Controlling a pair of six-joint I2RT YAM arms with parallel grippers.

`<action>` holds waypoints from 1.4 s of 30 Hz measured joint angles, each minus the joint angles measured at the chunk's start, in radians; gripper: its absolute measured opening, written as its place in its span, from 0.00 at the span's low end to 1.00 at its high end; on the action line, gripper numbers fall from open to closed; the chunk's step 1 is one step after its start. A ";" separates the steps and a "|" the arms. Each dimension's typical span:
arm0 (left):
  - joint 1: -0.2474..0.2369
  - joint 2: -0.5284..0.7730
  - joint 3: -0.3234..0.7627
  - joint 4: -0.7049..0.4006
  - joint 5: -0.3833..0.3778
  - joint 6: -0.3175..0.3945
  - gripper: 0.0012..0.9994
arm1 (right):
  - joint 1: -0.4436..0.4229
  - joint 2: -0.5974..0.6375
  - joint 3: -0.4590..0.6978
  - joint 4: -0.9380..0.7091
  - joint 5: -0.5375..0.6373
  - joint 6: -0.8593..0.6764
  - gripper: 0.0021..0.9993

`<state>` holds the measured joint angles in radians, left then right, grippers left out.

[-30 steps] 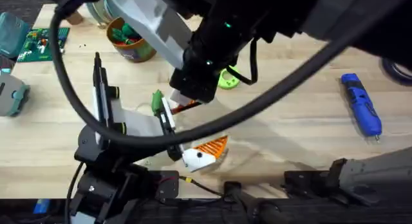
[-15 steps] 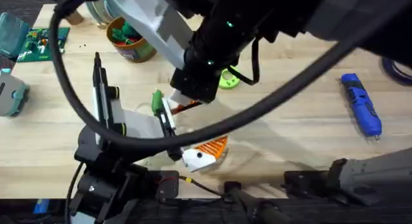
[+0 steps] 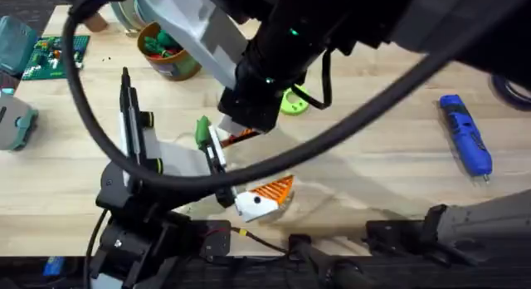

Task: Pick up the gripper from the table and insert it into the empty holder that is missing its gripper. Then pick up a screw, insert it into the mounting hole, and use the screwdriver to tighten it. Finally, clean up the table by picking up the vegetable and placing it into the bucket.

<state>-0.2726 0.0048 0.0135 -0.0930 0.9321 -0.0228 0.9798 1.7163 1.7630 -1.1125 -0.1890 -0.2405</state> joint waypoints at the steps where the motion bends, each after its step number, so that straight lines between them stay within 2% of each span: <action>1: 0.000 0.000 0.000 0.000 -0.001 -0.001 0.99 | 0.000 0.003 0.000 0.002 0.000 0.000 0.00; 23: 0.000 0.001 0.000 -0.001 0.011 -0.008 0.99 | 0.013 0.033 0.000 0.005 -0.007 0.000 0.01; 27: 0.000 0.001 0.000 -0.001 0.010 -0.008 0.99 | 0.013 0.033 0.000 0.005 -0.008 0.001 0.13; 29: 0.000 0.001 0.000 -0.001 0.011 -0.008 0.99 | 0.014 0.033 0.000 0.006 -0.012 0.000 0.31; 32: 0.000 0.001 0.000 -0.001 0.010 -0.008 0.99 | 0.011 0.033 0.000 -0.003 0.003 -0.002 0.72; 33: 0.000 0.001 0.000 -0.001 0.011 -0.008 0.99 | 0.005 0.033 0.002 -0.007 0.010 -0.006 0.82; 35: 0.000 0.001 0.000 -0.001 0.011 -0.007 0.99 | -0.005 0.033 0.006 -0.009 0.011 -0.006 0.87; 42: 0.000 0.001 0.000 -0.001 0.011 -0.003 0.99 | -0.056 0.033 0.051 -0.006 -0.004 -0.002 0.88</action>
<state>-0.2726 0.0055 0.0135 -0.0937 0.9436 -0.0257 0.9242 1.7493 1.8140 -1.1180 -0.1928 -0.2428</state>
